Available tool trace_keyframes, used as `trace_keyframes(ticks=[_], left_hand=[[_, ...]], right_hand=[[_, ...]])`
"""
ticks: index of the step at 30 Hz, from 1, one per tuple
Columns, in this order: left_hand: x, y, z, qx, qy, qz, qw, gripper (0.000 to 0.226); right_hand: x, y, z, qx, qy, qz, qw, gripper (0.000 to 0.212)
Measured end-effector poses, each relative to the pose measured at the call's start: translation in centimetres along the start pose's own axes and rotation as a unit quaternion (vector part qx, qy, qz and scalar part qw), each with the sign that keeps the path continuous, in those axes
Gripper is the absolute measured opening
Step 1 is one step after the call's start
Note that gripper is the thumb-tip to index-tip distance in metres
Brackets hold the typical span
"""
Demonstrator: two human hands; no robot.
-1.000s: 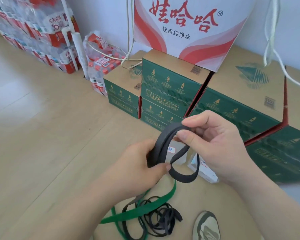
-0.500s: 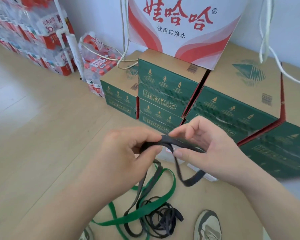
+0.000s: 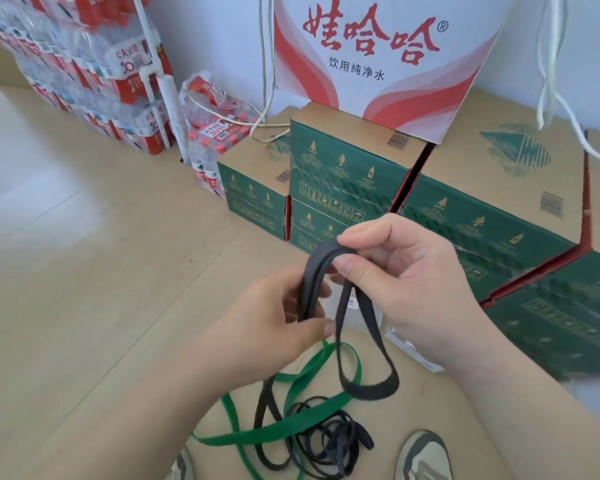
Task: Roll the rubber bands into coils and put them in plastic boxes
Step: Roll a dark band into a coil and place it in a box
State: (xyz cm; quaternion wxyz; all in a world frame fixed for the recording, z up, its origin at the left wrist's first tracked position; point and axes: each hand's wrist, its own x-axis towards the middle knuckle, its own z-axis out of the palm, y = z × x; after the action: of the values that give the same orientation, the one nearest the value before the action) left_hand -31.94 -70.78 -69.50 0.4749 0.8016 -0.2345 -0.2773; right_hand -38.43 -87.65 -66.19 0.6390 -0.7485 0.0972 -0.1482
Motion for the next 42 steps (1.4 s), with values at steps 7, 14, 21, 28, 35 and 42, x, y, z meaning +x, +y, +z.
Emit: trace_keyframes(ticks=[7, 14, 21, 28, 35, 42], left_hand=[[0.2, 0.3, -2.1, 0.056, 0.063, 0.037, 0.996, 0.010], [-2.5, 3.3, -3.3, -0.031, 0.208, 0.188, 0.959, 0.036], [-1.9, 2.4, -2.8, -0.078, 0.153, 0.145, 0.974, 0.034], [-1.5, 2.2, -2.5, -0.082, 0.144, 0.164, 0.973, 0.034], [-1.0, 0.7, 0.5, 0.050, 0.054, 0.063, 0.995, 0.019], [-2.0, 3.4, -1.4, -0.068, 0.184, 0.118, 0.973, 0.044]], right_hand=[[1.0, -0.1, -3.3, -0.093, 0.047, 0.070, 0.992, 0.032], [-0.1, -0.5, -2.2, -0.007, -0.215, 0.146, 0.966, 0.063], [-0.6, -0.3, 0.7, -0.045, -0.082, 0.008, 0.996, 0.038], [-0.8, -0.5, 1.5, -0.046, -0.011, -0.033, 0.998, 0.028], [-1.5, -1.4, 0.6, 0.000, 0.095, -0.064, 0.993, 0.024], [-1.2, -0.9, -3.1, -0.074, 0.010, 0.038, 0.996, 0.023]])
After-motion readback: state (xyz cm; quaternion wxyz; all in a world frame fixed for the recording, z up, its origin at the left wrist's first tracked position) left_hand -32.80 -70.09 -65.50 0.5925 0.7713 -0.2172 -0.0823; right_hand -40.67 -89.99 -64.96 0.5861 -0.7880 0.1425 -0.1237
